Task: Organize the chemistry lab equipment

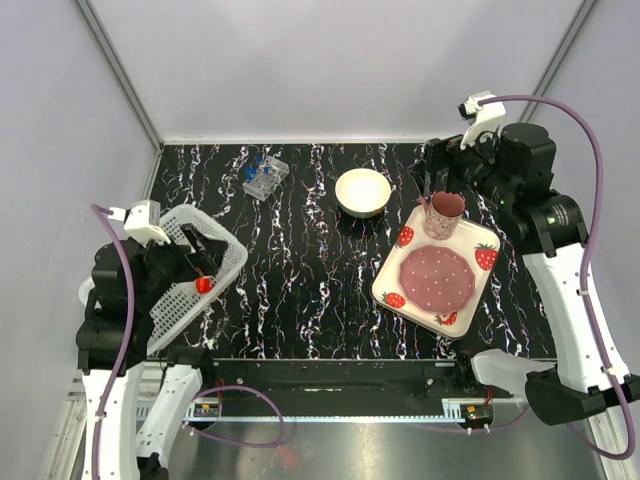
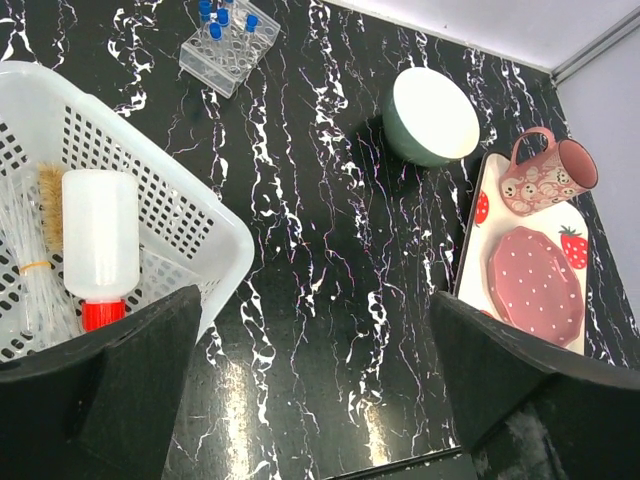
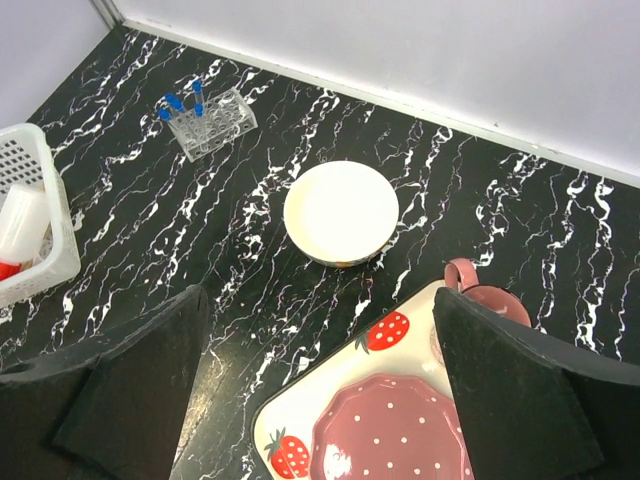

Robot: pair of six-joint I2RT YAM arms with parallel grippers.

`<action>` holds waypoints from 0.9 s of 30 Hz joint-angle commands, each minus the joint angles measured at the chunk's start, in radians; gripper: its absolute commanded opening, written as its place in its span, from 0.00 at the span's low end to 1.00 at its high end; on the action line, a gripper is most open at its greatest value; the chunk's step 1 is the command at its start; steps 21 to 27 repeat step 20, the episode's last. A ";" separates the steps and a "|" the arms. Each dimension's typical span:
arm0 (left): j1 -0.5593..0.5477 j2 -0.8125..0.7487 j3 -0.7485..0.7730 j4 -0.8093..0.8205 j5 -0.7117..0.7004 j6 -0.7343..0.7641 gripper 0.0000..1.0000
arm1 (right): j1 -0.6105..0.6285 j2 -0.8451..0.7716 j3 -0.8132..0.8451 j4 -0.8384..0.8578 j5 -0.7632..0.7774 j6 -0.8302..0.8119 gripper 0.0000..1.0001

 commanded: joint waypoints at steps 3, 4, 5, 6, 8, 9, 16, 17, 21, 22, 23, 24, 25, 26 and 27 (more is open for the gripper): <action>0.006 -0.019 0.080 -0.021 0.018 -0.024 0.99 | -0.015 -0.054 0.026 -0.016 0.044 0.029 1.00; 0.004 -0.019 0.087 -0.025 0.016 -0.022 0.99 | -0.018 -0.054 0.026 -0.020 0.038 0.028 1.00; 0.006 -0.018 0.095 -0.029 0.013 -0.022 0.99 | -0.030 -0.057 0.023 -0.022 0.030 0.028 1.00; 0.006 -0.016 0.107 -0.038 0.013 -0.021 0.99 | -0.035 -0.060 0.023 -0.027 0.012 0.026 1.00; 0.006 -0.016 0.115 -0.041 0.016 -0.019 0.99 | -0.042 -0.063 0.018 -0.033 -0.012 0.023 1.00; 0.004 -0.021 0.117 -0.046 0.016 -0.018 0.99 | -0.048 -0.065 0.018 -0.034 -0.032 0.023 1.00; 0.004 -0.024 0.135 -0.071 0.014 -0.011 0.99 | -0.067 -0.057 0.024 -0.043 -0.075 0.020 1.00; 0.006 -0.020 0.159 -0.078 0.019 -0.008 0.99 | -0.071 -0.056 0.032 -0.047 -0.089 0.017 1.00; 0.004 -0.012 0.210 -0.098 0.031 0.009 0.99 | -0.081 -0.045 0.049 -0.068 -0.163 -0.009 1.00; 0.004 -0.012 0.210 -0.098 0.031 0.009 0.99 | -0.081 -0.045 0.049 -0.068 -0.163 -0.009 1.00; 0.004 -0.012 0.210 -0.098 0.031 0.009 0.99 | -0.081 -0.045 0.049 -0.068 -0.163 -0.009 1.00; 0.004 -0.012 0.210 -0.098 0.031 0.009 0.99 | -0.081 -0.045 0.049 -0.068 -0.163 -0.009 1.00; 0.004 -0.012 0.210 -0.098 0.031 0.009 0.99 | -0.081 -0.045 0.049 -0.068 -0.163 -0.009 1.00; 0.004 -0.012 0.210 -0.098 0.031 0.009 0.99 | -0.081 -0.045 0.049 -0.068 -0.163 -0.009 1.00; 0.004 -0.012 0.210 -0.098 0.031 0.009 0.99 | -0.081 -0.045 0.049 -0.068 -0.163 -0.009 1.00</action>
